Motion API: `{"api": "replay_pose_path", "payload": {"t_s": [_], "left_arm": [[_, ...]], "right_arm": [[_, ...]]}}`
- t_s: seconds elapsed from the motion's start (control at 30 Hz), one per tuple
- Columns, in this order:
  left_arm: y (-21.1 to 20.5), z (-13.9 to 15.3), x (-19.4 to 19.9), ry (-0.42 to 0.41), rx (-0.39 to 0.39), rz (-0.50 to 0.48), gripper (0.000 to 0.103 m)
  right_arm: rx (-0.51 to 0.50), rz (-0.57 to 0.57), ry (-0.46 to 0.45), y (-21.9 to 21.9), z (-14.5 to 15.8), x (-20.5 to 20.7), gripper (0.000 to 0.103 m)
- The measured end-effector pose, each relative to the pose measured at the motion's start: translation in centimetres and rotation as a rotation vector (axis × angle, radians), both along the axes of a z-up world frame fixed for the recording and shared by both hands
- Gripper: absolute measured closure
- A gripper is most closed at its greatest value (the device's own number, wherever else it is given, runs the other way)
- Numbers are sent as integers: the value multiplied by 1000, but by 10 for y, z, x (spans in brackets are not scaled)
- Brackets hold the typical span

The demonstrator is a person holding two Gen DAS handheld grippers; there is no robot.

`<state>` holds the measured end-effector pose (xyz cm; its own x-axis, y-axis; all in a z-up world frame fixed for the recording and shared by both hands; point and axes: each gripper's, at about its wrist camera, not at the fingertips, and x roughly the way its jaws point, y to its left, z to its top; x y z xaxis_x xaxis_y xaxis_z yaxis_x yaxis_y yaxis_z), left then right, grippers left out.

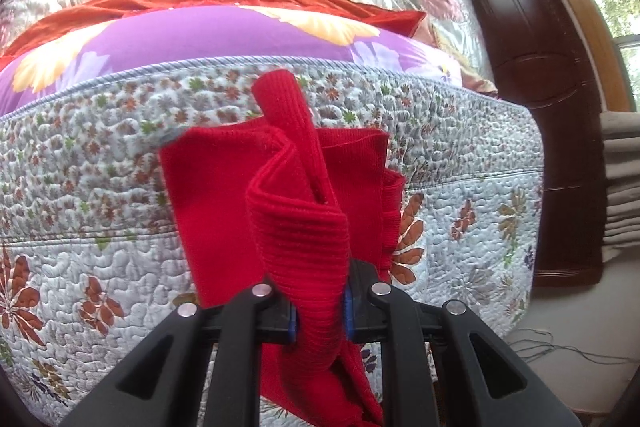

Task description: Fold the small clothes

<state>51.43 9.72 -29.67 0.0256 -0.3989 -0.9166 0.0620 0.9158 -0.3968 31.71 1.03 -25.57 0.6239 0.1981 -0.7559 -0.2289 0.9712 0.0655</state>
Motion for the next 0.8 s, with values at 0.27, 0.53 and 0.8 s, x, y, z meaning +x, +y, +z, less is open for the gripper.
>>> {"api": "replay_pose_path", "payload": {"t_s": [0.27,0.53,0.8], "left_arm": [[-46,-24,-3,-22,132,-36,87],[-81,-37,-11,-43,211,-69,87],[-93,-40,-17,-39,226,-34,87]], "right_arm": [[67,-46,62,-41,-27,-1,96],[131,-82,113,-73,-50,-3,97],[214,-98,143,-91,-56,-4,97]]}}
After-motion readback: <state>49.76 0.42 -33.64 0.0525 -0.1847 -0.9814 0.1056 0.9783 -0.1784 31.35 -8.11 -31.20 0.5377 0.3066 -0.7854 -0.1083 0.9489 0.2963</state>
